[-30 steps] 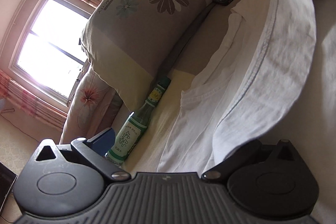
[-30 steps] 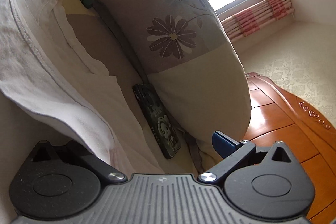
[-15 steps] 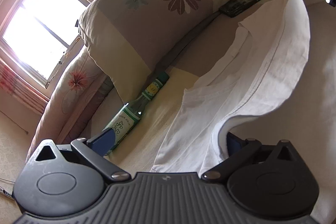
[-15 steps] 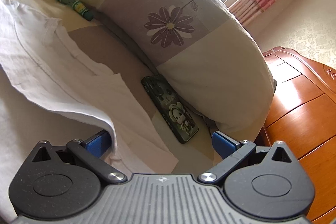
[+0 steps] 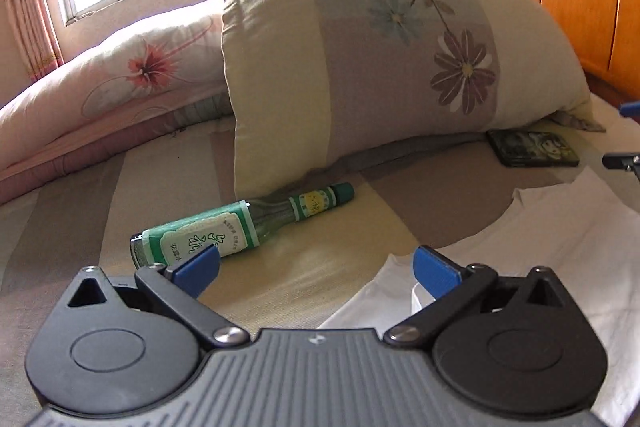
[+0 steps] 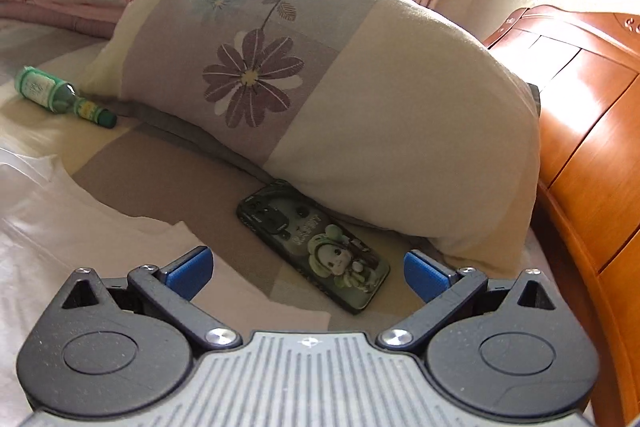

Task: Fold clothes

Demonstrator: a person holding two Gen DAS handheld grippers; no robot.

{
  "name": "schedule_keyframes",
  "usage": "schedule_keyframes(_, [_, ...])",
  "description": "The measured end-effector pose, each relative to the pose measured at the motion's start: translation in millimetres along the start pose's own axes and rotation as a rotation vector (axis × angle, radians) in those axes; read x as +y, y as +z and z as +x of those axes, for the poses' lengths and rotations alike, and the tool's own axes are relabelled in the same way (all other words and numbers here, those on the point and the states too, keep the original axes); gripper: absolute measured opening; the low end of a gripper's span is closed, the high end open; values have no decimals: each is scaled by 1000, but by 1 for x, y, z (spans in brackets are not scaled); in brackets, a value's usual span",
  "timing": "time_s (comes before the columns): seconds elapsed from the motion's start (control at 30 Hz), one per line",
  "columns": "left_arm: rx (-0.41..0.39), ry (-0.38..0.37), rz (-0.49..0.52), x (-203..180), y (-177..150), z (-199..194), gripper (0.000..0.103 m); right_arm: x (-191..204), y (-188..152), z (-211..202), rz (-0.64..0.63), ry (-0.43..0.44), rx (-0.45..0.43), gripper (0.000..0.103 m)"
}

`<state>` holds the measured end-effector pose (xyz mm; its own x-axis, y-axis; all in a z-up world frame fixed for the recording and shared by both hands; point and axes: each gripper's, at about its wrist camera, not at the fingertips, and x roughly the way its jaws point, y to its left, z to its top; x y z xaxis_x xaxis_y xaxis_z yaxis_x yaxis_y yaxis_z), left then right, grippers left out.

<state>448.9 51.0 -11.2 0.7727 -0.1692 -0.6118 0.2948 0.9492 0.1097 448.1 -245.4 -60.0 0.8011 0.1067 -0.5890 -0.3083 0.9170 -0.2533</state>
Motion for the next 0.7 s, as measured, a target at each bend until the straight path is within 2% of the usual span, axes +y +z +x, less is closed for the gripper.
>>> schedule_keyframes(0.07, [-21, -69, -3, 1, -9, -20, 103, 3, -12, -18, 29, 69, -7, 103])
schedule_keyframes(0.13, [-24, -169, 9, -2, -25, -38, 103, 7, -28, -37, 58, 151, -16, 103])
schedule_keyframes(0.2, [7, -257, 36, -12, -46, -52, 103, 13, -46, -53, 85, 230, -12, 103])
schedule_keyframes(0.27, [44, -318, 40, -20, -63, -58, 103, 20, -62, -63, 88, 257, 7, 103])
schedule_keyframes(0.4, [126, -364, -27, -21, -83, -53, 103, 33, -85, -80, 76, 265, 29, 103])
schedule_keyframes(0.6, [250, -432, -129, -23, -114, -44, 103, 41, -93, -91, 94, 282, 22, 103])
schedule_keyframes(0.7, [217, -381, -178, -9, -104, -31, 103, 42, -93, -91, 116, 289, 15, 103])
